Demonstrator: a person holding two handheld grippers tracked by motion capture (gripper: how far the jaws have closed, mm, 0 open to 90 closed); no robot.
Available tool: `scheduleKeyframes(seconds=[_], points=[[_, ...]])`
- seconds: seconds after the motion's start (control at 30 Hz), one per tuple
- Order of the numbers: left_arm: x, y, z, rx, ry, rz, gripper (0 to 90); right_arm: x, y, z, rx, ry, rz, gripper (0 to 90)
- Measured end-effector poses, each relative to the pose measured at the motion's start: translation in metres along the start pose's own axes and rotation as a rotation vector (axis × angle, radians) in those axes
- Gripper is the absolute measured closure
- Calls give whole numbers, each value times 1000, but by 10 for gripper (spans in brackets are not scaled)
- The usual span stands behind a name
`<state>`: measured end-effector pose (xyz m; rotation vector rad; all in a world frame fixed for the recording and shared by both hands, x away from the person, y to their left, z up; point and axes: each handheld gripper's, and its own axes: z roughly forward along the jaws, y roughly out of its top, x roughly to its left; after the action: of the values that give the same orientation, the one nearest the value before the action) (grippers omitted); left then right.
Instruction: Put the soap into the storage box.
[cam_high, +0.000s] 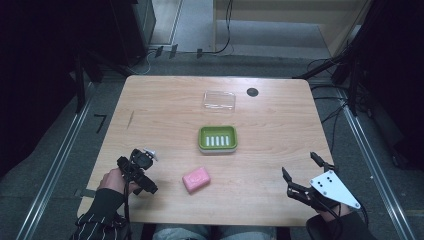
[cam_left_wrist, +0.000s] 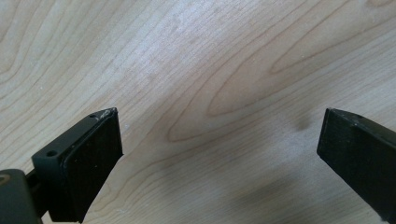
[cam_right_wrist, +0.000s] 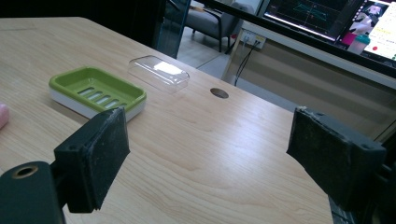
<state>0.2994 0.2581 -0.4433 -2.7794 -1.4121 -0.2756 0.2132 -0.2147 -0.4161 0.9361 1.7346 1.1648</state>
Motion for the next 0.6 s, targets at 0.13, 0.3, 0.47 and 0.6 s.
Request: scheduleKeyframes(seconds=[0.13, 0.3, 0.47, 0.6], points=[[-1, 0, 0, 0, -5, 0, 5, 0, 0, 0, 2, 0, -4, 128], [1, -3, -2, -1, -21, 4, 4, 1, 0, 2, 5, 7, -12, 128], [-1, -3, -5, -3, -24, 13, 4, 2, 1, 3, 9, 15, -18, 129], [-4, -1, -8, -30, -37, 26, 4, 2, 1, 3, 9, 16, -19, 129]])
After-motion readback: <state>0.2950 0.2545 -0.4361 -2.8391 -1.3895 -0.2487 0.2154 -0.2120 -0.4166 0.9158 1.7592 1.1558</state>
